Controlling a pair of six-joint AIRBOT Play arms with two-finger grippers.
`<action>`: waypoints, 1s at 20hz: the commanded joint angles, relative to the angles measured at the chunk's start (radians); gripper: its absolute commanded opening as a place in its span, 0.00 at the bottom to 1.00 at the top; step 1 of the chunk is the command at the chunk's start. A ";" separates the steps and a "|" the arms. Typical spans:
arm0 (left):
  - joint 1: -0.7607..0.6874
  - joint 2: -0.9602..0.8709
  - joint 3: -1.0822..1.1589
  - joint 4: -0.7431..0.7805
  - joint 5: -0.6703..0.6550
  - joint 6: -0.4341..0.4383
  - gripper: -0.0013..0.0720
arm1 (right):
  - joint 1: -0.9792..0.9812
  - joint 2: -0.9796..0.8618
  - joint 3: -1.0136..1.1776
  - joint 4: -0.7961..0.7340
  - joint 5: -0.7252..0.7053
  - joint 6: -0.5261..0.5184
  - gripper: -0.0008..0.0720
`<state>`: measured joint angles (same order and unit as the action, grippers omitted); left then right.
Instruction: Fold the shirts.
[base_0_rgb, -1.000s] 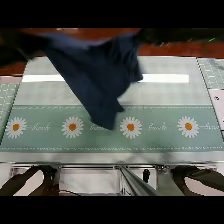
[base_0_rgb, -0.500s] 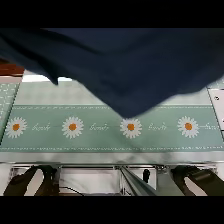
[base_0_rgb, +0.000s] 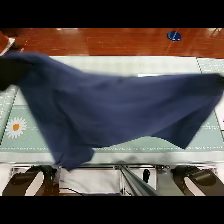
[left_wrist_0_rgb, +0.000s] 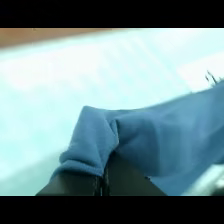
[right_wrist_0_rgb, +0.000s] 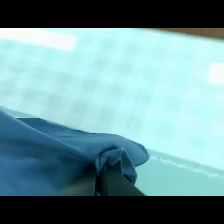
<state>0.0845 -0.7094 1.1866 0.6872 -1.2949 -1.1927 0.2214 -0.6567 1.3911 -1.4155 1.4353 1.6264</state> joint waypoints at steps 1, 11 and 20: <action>-0.116 -0.151 -0.221 0.026 0.229 0.048 0.04 | -0.005 -0.068 -0.230 -0.057 -0.181 0.024 0.05; -0.164 -0.842 0.066 0.013 0.282 -0.031 0.60 | -0.325 -0.696 -0.224 0.475 -0.514 -0.167 0.05; 0.123 -0.703 -0.043 0.442 -0.110 -0.088 0.71 | -0.733 -0.660 -0.291 0.277 -0.135 -0.252 0.57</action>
<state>0.0975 -1.4853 1.2526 1.0157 -1.3033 -1.2648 -0.3653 -1.3705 1.1454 -1.0004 1.1492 1.4059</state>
